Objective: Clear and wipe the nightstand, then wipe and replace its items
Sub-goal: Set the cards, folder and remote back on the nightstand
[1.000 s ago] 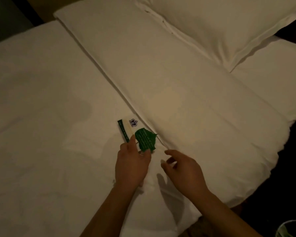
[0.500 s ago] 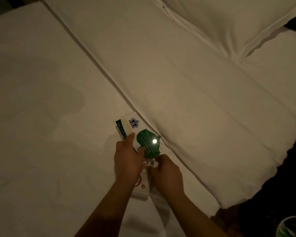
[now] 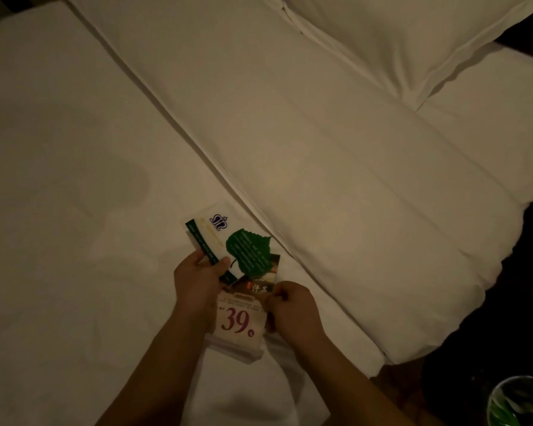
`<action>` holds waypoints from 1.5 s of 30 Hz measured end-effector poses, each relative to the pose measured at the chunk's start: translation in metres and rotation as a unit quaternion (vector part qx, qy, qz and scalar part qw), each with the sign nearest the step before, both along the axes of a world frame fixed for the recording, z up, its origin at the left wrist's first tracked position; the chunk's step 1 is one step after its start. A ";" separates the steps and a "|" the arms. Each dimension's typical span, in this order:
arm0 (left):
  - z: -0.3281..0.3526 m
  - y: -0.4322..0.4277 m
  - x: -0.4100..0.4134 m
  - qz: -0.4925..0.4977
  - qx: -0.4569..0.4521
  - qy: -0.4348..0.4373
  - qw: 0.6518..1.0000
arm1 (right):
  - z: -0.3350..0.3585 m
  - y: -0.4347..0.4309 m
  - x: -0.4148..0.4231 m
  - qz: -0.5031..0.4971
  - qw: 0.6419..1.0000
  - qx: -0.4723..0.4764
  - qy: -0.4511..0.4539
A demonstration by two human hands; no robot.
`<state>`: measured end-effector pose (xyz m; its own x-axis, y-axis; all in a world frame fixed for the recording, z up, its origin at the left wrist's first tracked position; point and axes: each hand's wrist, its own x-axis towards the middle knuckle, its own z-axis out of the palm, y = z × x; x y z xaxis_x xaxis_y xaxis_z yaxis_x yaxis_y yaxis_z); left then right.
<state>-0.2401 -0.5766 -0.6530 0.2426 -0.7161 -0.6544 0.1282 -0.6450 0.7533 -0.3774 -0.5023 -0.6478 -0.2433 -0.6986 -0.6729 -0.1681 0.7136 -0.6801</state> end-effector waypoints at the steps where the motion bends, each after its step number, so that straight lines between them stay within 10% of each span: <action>1: 0.002 0.002 0.004 0.014 0.000 0.023 1.000 | 0.003 0.001 -0.003 -0.002 1.000 -0.007 0.001; 17: 0.083 0.025 -0.020 -0.028 -0.104 0.121 0.987 | 0.077 0.039 -0.094 -0.114 0.985 -0.126 0.022; 45: 0.122 0.151 -0.415 -0.307 -0.030 0.220 0.925 | 0.126 0.263 -0.419 -0.412 0.895 -0.164 0.044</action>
